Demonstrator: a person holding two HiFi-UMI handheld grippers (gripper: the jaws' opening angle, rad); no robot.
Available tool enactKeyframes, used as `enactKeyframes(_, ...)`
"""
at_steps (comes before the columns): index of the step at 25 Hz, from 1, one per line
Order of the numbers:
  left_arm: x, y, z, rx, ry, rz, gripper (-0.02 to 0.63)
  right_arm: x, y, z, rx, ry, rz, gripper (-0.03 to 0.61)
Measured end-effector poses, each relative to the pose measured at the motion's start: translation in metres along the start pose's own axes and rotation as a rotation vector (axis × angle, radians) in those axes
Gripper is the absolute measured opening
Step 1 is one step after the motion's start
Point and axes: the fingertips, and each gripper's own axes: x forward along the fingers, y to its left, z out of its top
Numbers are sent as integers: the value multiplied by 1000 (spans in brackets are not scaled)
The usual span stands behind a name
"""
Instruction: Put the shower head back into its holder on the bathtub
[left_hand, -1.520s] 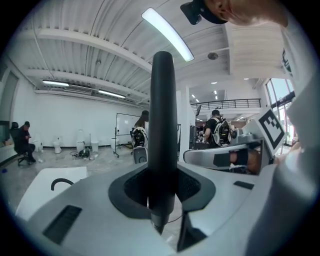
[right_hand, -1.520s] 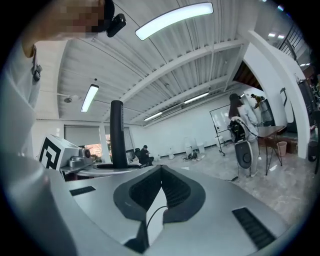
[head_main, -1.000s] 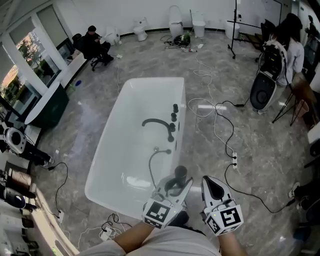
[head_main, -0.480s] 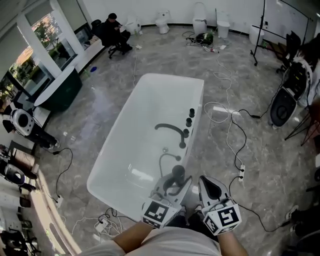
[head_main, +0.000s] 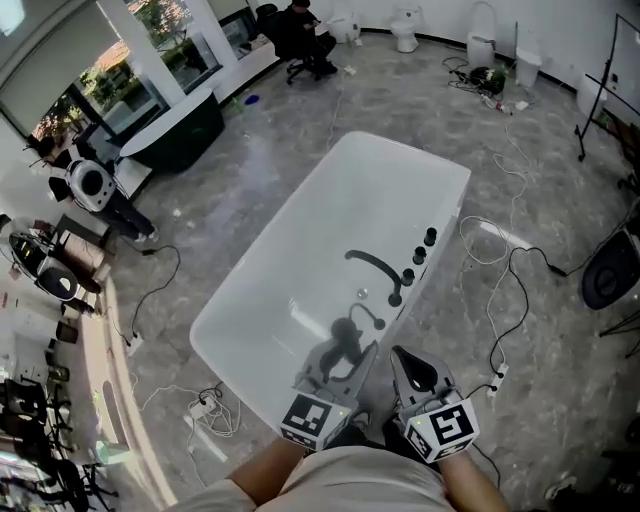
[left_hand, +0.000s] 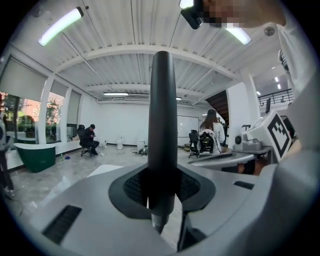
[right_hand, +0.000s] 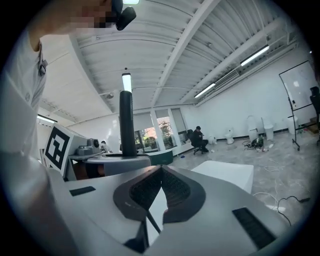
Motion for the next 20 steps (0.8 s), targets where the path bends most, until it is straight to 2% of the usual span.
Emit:
enactKeyframes(5, -1, 29, 11, -32, -13, 122, 104, 27, 2, 0, -7, 31, 113, 14)
enactKeyframes(9, -5, 46, 13, -53, -13, 172, 104, 47, 11, -2, -12, 48, 178, 14)
enactKeyframes(20, -11, 84, 21, -48, -36, 177, 104, 86, 39, -17, -43, 83, 227, 14)
